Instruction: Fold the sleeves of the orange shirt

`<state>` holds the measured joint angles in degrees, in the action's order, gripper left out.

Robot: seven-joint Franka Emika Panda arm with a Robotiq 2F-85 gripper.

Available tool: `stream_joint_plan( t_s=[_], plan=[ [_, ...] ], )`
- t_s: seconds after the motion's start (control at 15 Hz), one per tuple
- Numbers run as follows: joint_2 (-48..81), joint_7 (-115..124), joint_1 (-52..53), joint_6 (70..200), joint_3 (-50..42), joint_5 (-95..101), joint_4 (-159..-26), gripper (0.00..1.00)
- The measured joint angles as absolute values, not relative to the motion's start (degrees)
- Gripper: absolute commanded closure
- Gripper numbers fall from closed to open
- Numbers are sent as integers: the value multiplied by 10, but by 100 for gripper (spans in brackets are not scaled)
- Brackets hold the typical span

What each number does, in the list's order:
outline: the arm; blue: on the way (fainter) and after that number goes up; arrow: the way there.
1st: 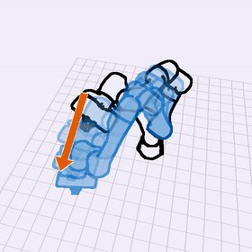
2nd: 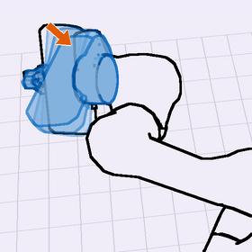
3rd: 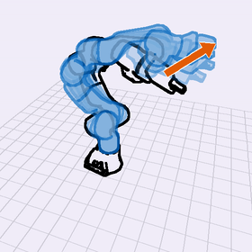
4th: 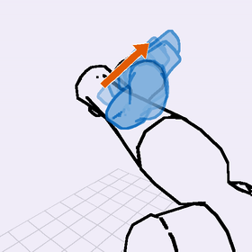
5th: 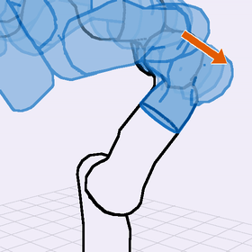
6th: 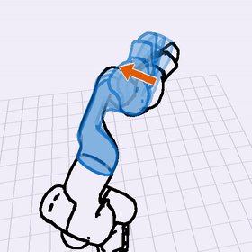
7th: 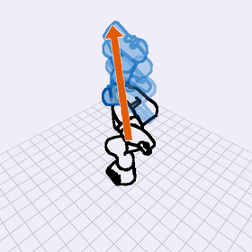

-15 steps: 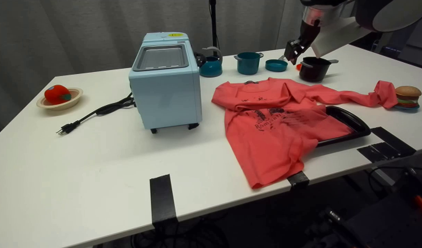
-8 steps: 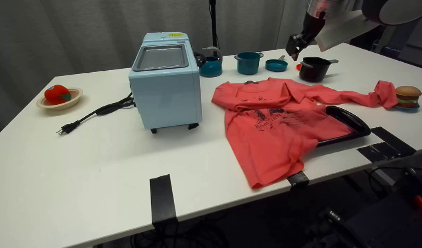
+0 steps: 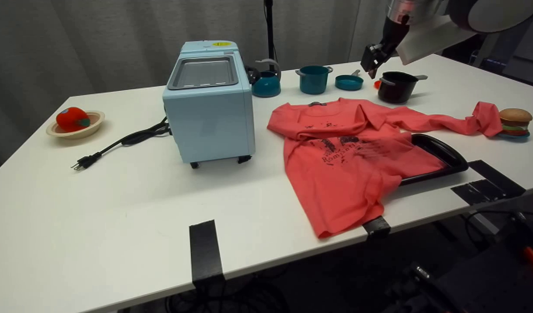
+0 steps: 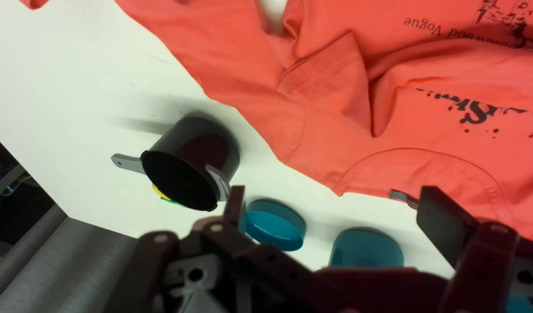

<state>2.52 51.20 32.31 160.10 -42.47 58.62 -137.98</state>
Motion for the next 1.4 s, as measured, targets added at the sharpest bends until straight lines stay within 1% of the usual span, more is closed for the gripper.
stream_joint_plan(
  t_s=[0.2,0.4,0.67,0.87,1.07,1.4],
  plan=[
    [66,423,253,1598,-374,456,-1353,0],
    [120,334,125,1584,-281,334,-1309,0],
    [203,217,10,1511,-201,175,-1201,0],
    [253,170,-36,1430,-173,112,-1104,0],
    [282,154,-61,1361,-166,92,-1036,0],
    [299,154,-88,1308,-166,91,-1008,0]
  ],
)
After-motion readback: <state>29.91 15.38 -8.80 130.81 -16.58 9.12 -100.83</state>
